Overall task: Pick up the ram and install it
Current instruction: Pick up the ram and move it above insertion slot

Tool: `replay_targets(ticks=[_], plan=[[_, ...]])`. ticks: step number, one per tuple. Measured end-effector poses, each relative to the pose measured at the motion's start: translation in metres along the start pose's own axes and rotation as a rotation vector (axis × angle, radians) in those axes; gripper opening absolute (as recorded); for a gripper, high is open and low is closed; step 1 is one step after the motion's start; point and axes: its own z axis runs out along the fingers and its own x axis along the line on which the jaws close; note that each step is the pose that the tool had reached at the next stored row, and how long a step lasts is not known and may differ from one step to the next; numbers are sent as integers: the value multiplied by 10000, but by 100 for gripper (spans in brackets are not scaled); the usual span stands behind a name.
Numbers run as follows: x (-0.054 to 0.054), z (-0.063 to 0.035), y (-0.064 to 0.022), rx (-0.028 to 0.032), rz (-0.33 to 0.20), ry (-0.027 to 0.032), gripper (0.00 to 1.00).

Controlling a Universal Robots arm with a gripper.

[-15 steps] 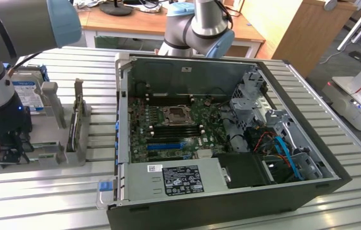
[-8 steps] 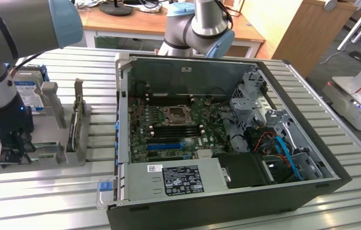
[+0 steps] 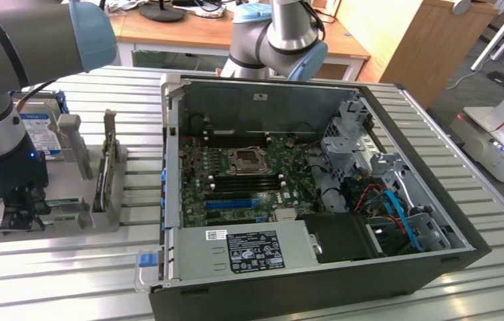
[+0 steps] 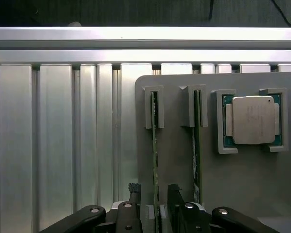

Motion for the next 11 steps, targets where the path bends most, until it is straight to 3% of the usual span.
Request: replay_targets(ticks=[11], plan=[[-9, 4, -1, 5, 0, 2, 36]])
